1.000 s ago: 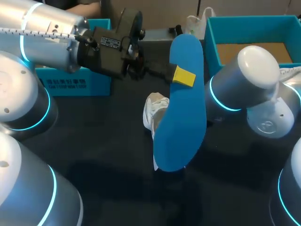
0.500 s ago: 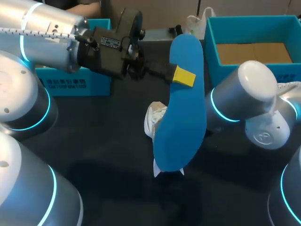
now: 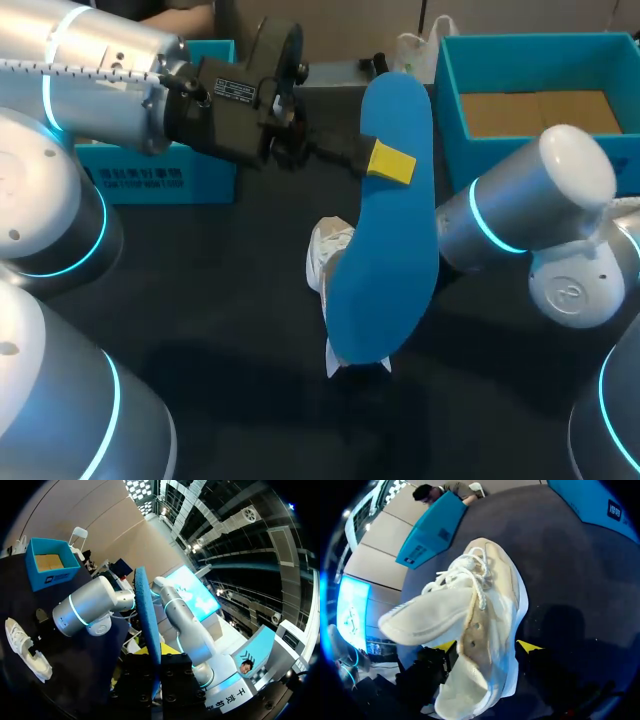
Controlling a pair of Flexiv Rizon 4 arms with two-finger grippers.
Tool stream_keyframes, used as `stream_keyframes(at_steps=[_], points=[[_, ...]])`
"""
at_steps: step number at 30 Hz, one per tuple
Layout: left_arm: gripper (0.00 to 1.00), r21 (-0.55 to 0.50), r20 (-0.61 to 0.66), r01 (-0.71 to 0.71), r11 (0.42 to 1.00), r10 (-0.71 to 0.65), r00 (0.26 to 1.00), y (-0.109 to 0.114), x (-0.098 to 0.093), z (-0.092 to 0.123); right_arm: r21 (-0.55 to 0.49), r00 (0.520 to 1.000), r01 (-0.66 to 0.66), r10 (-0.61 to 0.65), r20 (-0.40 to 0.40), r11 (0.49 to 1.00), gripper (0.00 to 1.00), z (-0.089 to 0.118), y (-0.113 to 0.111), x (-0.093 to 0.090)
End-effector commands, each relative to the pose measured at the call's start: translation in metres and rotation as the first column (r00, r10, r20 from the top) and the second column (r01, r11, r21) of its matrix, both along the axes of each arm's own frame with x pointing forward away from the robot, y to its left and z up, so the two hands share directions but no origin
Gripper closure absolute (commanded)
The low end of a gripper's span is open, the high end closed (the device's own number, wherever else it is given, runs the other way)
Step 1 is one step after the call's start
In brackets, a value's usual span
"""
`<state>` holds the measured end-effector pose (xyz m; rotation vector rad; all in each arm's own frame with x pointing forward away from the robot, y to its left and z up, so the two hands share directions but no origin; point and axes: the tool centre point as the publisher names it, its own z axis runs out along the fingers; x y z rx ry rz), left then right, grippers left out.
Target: Take the shoe out of the shoebox, open the shoe tongue, remove and reinsert the insole, then place the shoe into the shoebox
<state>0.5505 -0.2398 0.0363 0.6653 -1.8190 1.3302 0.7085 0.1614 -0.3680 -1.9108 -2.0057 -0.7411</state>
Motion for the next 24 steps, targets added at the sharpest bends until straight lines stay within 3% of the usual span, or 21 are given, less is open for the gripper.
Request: stream_keyframes(at_steps=[1,5,9,12,13,24], points=[[1.0,0.003,0.0,0.003,1.0,-0.003,1.0,-0.003,0.002,0.001,0.083,1.0,-0.008,0.007,0.01,0.996,0.0,0.026,-0.02,-0.01],[1.0,0.003,0.0,0.003,1.0,-0.003,1.0,-0.003,0.002,0.001,0.193,0.999,-0.016,0.009,0.035,0.981,0.0,0.047,-0.023,-0.014],[1.0,0.003,0.0,0.003,1.0,-0.003,1.0,-0.003,0.002,0.001,0.287,1.0,-0.014,0.013,0.009,0.958,0.0,0.06,-0.027,-0.02],[1.0,0.003,0.0,0.003,1.0,-0.003,1.0,-0.003,0.002,0.001,0.347,0.997,-0.057,0.072,-0.029,0.936,0.0,0.066,-0.026,-0.019],[1.0,0.003,0.0,0.003,1.0,-0.003,1.0,-0.003,0.002,0.001,0.374,0.996,-0.084,0.093,-0.008,0.924,0.0,0.067,-0.025,-0.018],[1.0,0.003,0.0,0.003,1.0,-0.003,1.0,-0.003,0.002,0.001,0.374,0.996,-0.084,0.093,-0.008,0.924,0.0,0.067,-0.025,-0.018]])
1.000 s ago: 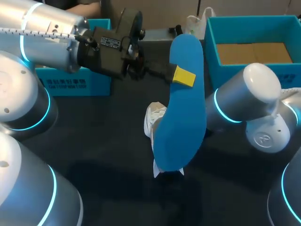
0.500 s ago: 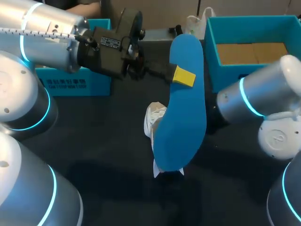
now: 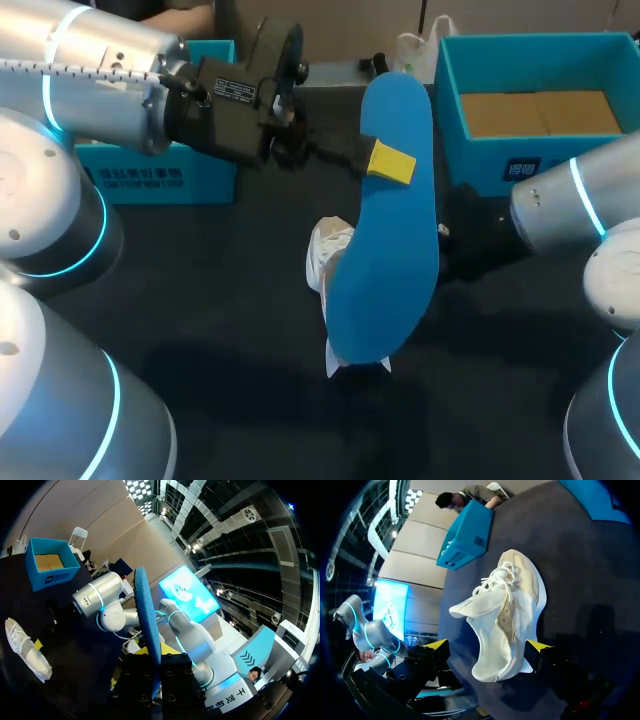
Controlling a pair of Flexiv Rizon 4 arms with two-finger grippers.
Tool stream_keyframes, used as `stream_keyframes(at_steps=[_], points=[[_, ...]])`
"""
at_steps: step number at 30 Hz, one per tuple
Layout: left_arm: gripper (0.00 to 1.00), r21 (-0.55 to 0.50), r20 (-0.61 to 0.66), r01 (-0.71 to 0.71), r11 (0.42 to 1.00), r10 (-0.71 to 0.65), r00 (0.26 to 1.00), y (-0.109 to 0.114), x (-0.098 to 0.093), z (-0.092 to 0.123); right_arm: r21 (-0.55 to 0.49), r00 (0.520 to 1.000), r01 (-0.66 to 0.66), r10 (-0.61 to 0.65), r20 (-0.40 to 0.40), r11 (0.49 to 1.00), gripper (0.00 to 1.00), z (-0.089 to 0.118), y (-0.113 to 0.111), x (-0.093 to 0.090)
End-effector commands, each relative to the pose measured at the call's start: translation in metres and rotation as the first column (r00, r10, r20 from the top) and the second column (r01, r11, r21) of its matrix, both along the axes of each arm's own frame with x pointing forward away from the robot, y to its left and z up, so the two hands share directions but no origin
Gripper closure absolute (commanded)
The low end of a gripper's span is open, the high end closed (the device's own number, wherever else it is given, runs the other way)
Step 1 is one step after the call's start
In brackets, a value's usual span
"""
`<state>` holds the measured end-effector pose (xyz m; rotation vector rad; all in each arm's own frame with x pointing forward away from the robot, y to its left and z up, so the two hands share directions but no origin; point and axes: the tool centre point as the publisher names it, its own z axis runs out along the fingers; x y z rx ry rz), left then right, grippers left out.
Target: Take the shoe out of the shoebox, open the shoe tongue, remove and reinsert the insole, then place the shoe into the shoebox
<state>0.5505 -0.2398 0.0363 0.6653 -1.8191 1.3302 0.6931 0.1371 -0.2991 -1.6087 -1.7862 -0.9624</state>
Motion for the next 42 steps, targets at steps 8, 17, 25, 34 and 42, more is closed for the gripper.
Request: stream_keyframes(at_steps=[8,17,25,34,42], points=[[1.0,0.003,0.0,0.003,1.0,-0.003,1.0,-0.003,0.002,0.001,0.029,1.0,0.001,-0.001,0.004,1.0,0.0,-0.002,-0.001,-0.003],[1.0,0.003,0.0,0.003,1.0,-0.003,1.0,-0.003,0.002,0.001,0.029,1.0,0.001,-0.001,0.004,1.0,0.0,-0.002,-0.001,-0.003],[1.0,0.003,0.0,0.003,1.0,-0.003,1.0,-0.003,0.002,0.001,0.04,1.0,0.007,-0.007,-0.003,0.999,0.0,-0.002,-0.001,-0.006],[1.0,0.003,0.0,0.003,1.0,-0.003,1.0,-0.003,0.002,0.001,0.09,1.0,0.026,-0.027,0.005,0.996,0.0,0.014,-0.005,-0.02],[1.0,0.003,0.0,0.003,1.0,-0.003,1.0,-0.003,0.002,0.001,0.109,0.998,0.07,-0.07,0.002,0.992,0.0,0.021,-0.018,-0.023]])
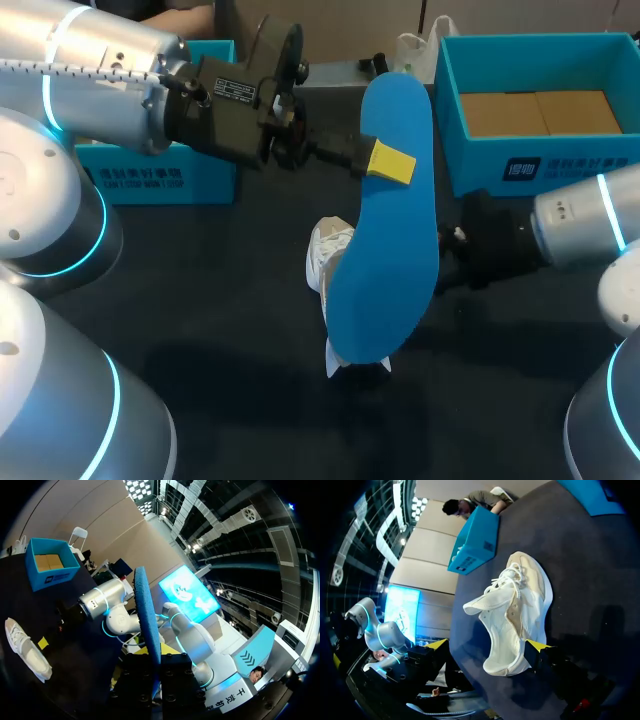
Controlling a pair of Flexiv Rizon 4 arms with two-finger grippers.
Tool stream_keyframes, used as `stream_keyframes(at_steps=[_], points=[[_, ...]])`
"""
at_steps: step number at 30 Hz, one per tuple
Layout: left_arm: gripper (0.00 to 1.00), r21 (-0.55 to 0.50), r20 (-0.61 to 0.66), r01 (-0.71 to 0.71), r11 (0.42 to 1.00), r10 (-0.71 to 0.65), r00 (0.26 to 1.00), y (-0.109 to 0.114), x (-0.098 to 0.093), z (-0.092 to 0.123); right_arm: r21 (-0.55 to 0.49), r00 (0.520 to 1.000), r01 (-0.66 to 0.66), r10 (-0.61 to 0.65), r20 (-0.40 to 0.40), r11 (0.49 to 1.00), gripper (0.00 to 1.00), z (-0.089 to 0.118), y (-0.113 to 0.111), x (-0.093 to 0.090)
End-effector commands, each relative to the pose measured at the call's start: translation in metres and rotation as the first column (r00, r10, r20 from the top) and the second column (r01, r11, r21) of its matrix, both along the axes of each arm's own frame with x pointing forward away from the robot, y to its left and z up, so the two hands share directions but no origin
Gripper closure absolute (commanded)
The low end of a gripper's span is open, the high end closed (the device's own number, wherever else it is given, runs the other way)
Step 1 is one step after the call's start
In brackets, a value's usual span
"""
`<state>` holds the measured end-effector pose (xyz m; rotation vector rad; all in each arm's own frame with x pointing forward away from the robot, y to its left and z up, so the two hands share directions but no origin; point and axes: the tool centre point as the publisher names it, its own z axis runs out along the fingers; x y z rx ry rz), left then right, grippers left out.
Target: Take the shoe out of the shoebox, open the shoe tongue, remove and reinsert the insole, then place the shoe into the shoebox
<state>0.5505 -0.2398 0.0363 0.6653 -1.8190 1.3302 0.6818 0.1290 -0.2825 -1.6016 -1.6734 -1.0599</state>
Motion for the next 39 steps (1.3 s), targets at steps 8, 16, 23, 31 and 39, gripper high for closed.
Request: stream_keyframes(at_steps=[8,16,23,31,39], points=[[1.0,0.003,0.0,0.003,1.0,-0.003,1.0,-0.003,0.002,0.001,0.016,1.0,0.018,-0.018,-0.001,1.0,0.0,-0.003,-0.007,-0.009],[1.0,0.003,0.0,0.003,1.0,-0.003,1.0,-0.003,0.002,0.001,0.018,1.0,0.027,-0.027,0.0,0.999,0.0,-0.003,-0.007,-0.01],[1.0,0.003,0.0,0.003,1.0,-0.003,1.0,-0.003,0.002,0.001,0.029,0.999,0.037,-0.037,0.01,0.999,0.0,-0.002,-0.009,-0.013],[1.0,0.003,0.0,0.003,1.0,-0.003,1.0,-0.003,0.002,0.001,0.126,0.998,0.025,-0.033,0.057,0.992,0.0,0.0,-0.015,-0.011],[1.0,0.003,0.0,0.003,1.0,-0.003,1.0,-0.003,0.002,0.001,0.229,0.995,0.023,-0.044,0.091,0.973,0.0,0.007,-0.023,-0.008]])
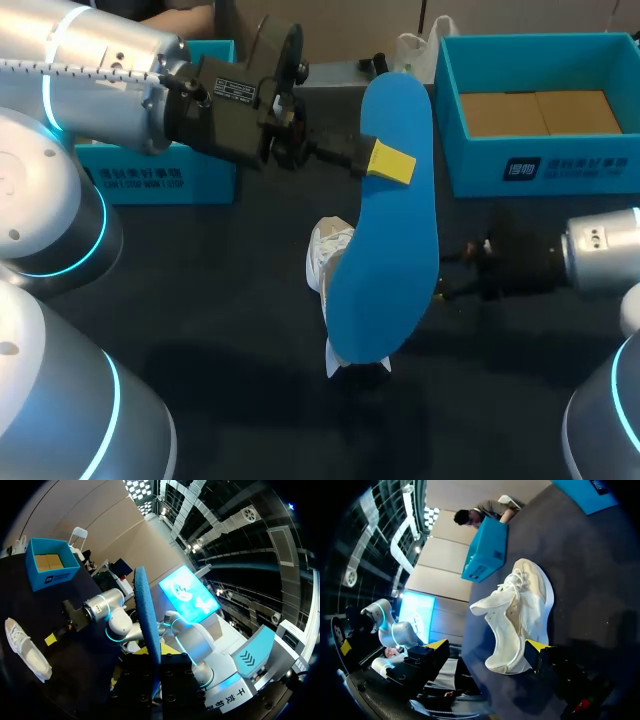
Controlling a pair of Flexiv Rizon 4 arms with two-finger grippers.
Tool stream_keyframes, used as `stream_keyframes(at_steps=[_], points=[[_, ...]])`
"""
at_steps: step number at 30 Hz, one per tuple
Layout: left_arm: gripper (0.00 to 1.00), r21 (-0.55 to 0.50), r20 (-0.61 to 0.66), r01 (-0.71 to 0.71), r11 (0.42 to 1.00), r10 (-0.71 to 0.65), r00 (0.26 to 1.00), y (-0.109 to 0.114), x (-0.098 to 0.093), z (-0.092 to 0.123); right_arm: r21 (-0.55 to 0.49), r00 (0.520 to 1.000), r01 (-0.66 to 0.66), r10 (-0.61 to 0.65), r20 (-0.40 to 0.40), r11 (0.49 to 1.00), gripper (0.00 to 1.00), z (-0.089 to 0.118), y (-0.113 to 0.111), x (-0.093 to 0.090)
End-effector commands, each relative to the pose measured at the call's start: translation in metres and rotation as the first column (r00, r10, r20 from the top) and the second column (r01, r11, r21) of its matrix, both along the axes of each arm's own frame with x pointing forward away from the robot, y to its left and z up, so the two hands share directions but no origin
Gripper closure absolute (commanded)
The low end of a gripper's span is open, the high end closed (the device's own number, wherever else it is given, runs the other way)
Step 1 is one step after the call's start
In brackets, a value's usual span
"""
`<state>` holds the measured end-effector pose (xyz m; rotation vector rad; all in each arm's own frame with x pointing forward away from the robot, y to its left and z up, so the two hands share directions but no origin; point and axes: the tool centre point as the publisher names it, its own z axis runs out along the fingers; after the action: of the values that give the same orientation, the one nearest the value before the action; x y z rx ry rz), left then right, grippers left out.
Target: Take the shoe out of the shoebox, open the shoe tongue, remove and reinsert the insole, then place the shoe into the shoebox
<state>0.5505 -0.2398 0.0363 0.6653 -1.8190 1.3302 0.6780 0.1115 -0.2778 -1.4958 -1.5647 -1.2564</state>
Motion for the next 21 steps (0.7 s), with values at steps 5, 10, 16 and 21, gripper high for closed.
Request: stream_keyframes(at_steps=[5,10,16,21], points=[[1.0,0.003,0.0,0.003,1.0,-0.003,1.0,-0.003,0.002,0.001,0.134,1.0,0.017,-0.019,0.018,0.991,0.0,0.01,-0.006,0.002],[1.0,0.003,0.0,0.003,1.0,-0.003,1.0,-0.003,0.002,0.001,0.124,1.0,0.013,-0.013,-0.005,0.992,0.0,0.029,-0.001,0.008],[1.0,0.003,0.0,0.003,1.0,-0.003,1.0,-0.003,0.002,0.001,0.131,1.0,0.008,-0.008,-0.003,0.991,0.0,0.05,0.0,0.015],[1.0,0.003,0.0,0.003,1.0,-0.003,1.0,-0.003,0.002,0.001,0.112,1.0,0.012,-0.012,0.002,0.994,0.0,0.065,0.0,0.019]])
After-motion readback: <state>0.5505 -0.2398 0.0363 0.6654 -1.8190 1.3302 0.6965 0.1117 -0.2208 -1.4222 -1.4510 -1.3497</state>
